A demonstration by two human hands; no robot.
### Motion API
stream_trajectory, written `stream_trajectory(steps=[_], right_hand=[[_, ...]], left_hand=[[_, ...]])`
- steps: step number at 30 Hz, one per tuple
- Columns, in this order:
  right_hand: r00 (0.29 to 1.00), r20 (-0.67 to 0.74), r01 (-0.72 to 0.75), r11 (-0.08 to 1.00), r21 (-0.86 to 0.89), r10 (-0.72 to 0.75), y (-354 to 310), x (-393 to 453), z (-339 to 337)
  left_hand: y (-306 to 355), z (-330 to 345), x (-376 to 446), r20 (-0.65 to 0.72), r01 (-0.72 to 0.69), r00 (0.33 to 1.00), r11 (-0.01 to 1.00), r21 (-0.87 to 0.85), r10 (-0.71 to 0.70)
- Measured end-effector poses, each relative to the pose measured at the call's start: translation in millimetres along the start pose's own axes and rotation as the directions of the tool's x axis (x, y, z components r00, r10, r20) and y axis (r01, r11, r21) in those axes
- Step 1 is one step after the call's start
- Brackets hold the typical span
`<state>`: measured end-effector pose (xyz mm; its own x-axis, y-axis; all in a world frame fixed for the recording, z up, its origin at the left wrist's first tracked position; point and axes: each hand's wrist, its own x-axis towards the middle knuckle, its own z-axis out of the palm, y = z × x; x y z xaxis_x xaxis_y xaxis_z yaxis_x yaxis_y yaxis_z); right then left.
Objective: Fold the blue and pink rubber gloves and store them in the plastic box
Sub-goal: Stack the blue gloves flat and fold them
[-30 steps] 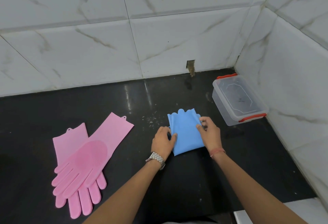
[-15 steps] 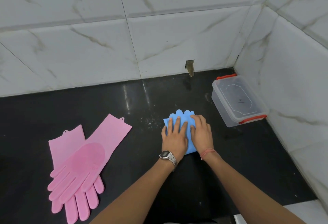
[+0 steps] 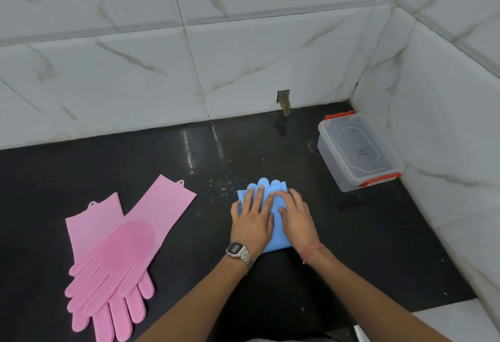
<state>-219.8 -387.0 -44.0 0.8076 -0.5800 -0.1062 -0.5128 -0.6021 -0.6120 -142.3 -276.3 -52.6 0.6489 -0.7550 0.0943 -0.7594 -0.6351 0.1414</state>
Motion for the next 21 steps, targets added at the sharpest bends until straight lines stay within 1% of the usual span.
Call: stream_trajectory(steps=[1, 2, 4, 7, 10, 15, 21], right_hand=[[0.999, -0.037, 0.027, 0.984, -0.175, -0.034, -0.8, -3.0, 3.9], [0.995, -0.061, 0.057, 0.953, -0.299, -0.079, -0.7, -5.3, 7.3], [0.990, -0.054, 0.098, 0.917, -0.386, -0.129, 1.4, -7.1, 10.7], [0.993, -0.010, 0.101, 0.902, -0.419, -0.116, 9.4, -4.1, 12.1], [0.998, -0.007, 0.060, 0.901, -0.429, -0.070, 13.2, -1.3, 15.0], [1.000, -0.011, 0.016, 0.907, -0.420, -0.023, 17.5, 0.7, 20.1], [1.000, 0.007, 0.017, 0.913, -0.408, -0.015, 16.4, 2.5, 19.4]], left_hand=[[3.6, 0.0, 0.8, 0.002, -0.006, 1.000, 1.000, 0.016, 0.006], [7.4, 0.4, 1.7, 0.011, -0.012, 1.000, 0.999, 0.031, 0.011], [12.2, 2.7, 3.0, 0.034, -0.019, 0.999, 0.999, 0.039, 0.018], [9.5, 10.8, 1.6, 0.056, -0.008, 0.998, 1.000, -0.013, 0.008], [6.1, 17.3, 2.8, 0.052, -0.005, 0.999, 0.999, -0.050, 0.008], [4.8, 22.2, 6.4, 0.071, -0.014, 0.997, 0.998, -0.060, 0.018], [6.1, 19.3, 6.1, 0.081, -0.010, 0.997, 0.998, -0.061, 0.015]])
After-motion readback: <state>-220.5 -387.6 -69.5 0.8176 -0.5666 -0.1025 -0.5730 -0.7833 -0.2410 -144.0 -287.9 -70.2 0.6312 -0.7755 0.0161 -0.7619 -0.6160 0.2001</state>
